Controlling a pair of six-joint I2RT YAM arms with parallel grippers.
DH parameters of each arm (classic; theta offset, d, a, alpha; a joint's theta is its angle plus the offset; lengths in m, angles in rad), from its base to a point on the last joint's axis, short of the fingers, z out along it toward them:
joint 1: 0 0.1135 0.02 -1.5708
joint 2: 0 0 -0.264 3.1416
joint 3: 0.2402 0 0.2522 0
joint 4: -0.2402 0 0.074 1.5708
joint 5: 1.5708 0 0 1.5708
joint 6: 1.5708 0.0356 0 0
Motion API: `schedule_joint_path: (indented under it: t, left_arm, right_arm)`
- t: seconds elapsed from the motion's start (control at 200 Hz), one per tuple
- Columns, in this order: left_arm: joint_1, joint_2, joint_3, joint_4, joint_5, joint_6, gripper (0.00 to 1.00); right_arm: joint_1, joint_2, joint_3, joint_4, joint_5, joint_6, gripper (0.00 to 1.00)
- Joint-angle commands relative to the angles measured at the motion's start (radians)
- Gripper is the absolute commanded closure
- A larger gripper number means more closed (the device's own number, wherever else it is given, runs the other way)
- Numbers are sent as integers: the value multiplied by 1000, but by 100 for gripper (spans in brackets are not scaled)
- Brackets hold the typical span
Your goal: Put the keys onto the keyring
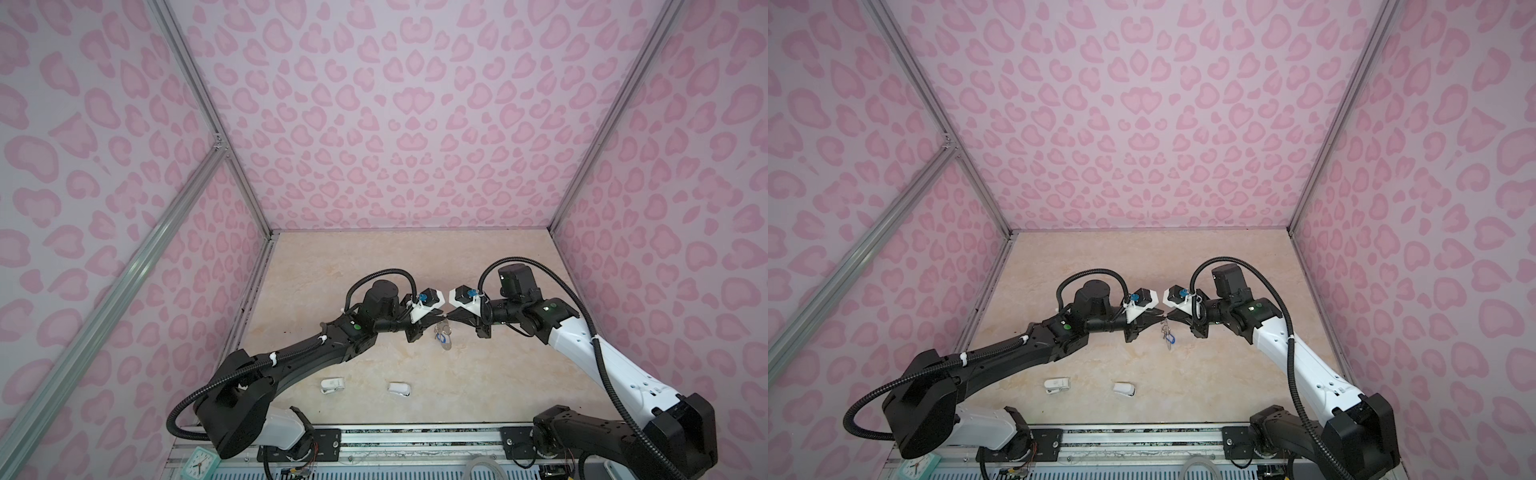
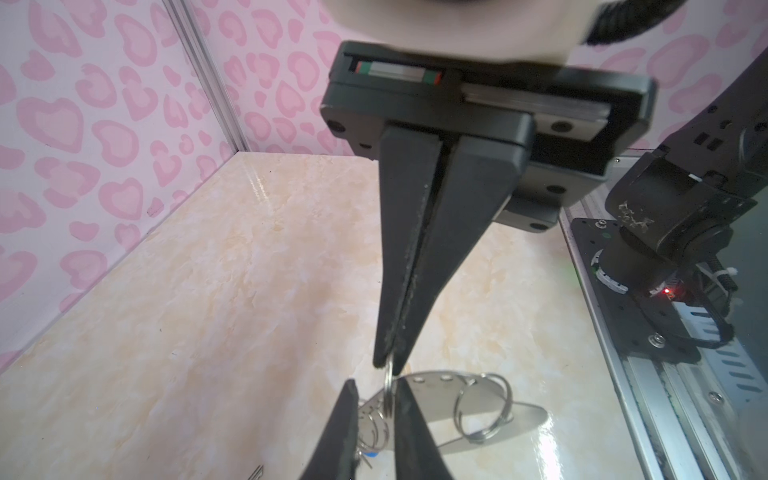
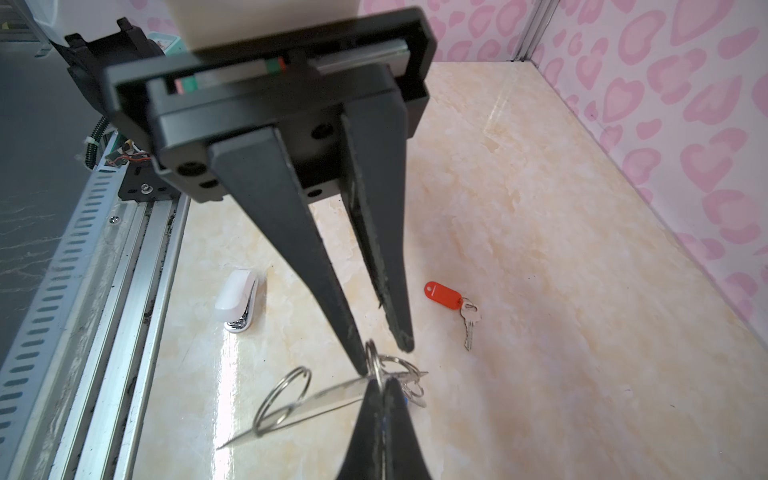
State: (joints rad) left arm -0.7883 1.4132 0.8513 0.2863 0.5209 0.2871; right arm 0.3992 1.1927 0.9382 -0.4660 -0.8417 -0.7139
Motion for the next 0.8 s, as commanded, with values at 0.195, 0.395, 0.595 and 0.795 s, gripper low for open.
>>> schedule_joint_path:
  t: [0.195, 0.395, 0.595, 0.795]
  left_arm:
    - [0, 2, -5, 123, 72, -39, 97]
    - [6, -9, -25, 213, 133, -70, 97]
    - [12, -13, -9, 254, 197, -95, 97]
    - [13, -16, -9, 270, 228, -110, 97]
  right_arm:
    - [-5, -139, -80, 92, 111, -58, 78]
    - [-63, -289, -213, 246, 116, 71, 75]
    - [-63, -347, -312, 432, 52, 220, 78]
    - [-63, -373, -385, 629, -22, 373, 79]
